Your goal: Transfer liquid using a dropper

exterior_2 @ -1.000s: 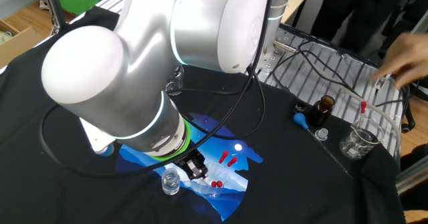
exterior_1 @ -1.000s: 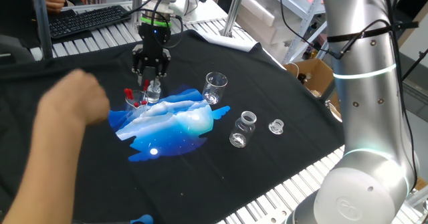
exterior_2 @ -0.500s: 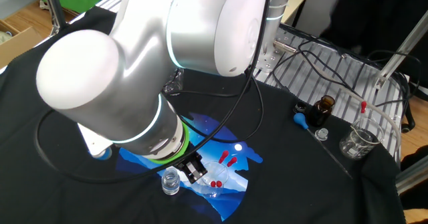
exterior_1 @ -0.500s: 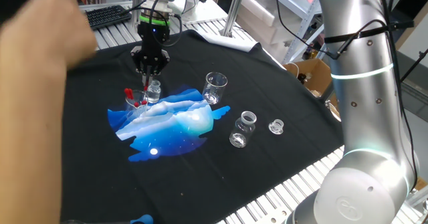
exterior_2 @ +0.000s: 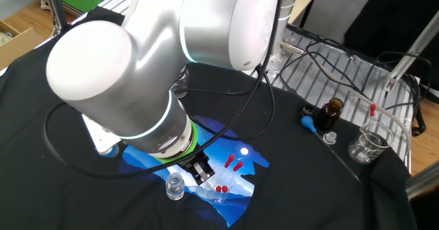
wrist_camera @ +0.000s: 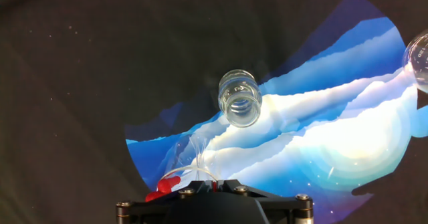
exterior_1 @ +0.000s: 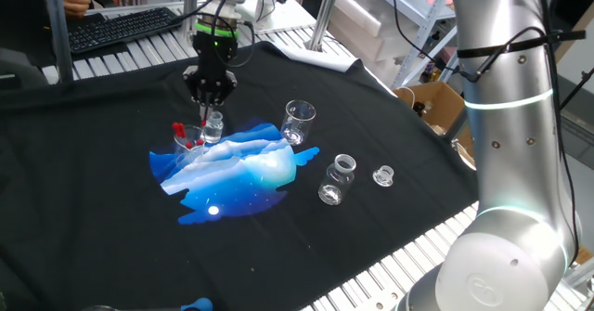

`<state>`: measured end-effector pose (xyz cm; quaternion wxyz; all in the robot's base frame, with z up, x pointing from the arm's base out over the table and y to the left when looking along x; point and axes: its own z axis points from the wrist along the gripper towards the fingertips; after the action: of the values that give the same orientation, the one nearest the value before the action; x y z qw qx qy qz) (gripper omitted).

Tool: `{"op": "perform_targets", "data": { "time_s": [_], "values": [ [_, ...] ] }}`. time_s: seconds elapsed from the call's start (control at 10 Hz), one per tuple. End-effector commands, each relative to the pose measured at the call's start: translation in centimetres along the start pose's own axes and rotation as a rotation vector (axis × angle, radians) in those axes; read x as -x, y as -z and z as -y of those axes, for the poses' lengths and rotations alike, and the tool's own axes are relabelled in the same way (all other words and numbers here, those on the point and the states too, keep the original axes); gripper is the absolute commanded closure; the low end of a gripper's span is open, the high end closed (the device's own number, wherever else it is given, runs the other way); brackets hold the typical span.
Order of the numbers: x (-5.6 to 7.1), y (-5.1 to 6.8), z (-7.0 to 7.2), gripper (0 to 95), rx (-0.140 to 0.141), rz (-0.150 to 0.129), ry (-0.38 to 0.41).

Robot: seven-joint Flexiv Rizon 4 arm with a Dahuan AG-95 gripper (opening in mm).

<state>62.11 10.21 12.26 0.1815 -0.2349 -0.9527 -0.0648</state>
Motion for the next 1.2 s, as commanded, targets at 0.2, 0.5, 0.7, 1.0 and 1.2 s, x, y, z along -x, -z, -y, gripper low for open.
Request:
{"op": "perform_targets", "data": {
  "time_s": [0.2, 0.5, 0.7, 1.0, 1.2],
  "values": [
    [-0.8, 0.8, 0.0, 95.0, -0.004, 0.011, -0.008],
    [-1.8, 2.0, 0.1, 95.0, -0.004, 0.025, -0.023],
    [-2.1, 3.0, 0.2, 95.0, 0.009, 0.049, -0.030],
    [-1.9, 4.9, 0.2, 95.0, 0.016, 0.094, -0.044],
    [-1.9, 6.5, -0.1, 95.0, 0.007, 0.112, -0.057]
  ]
}}
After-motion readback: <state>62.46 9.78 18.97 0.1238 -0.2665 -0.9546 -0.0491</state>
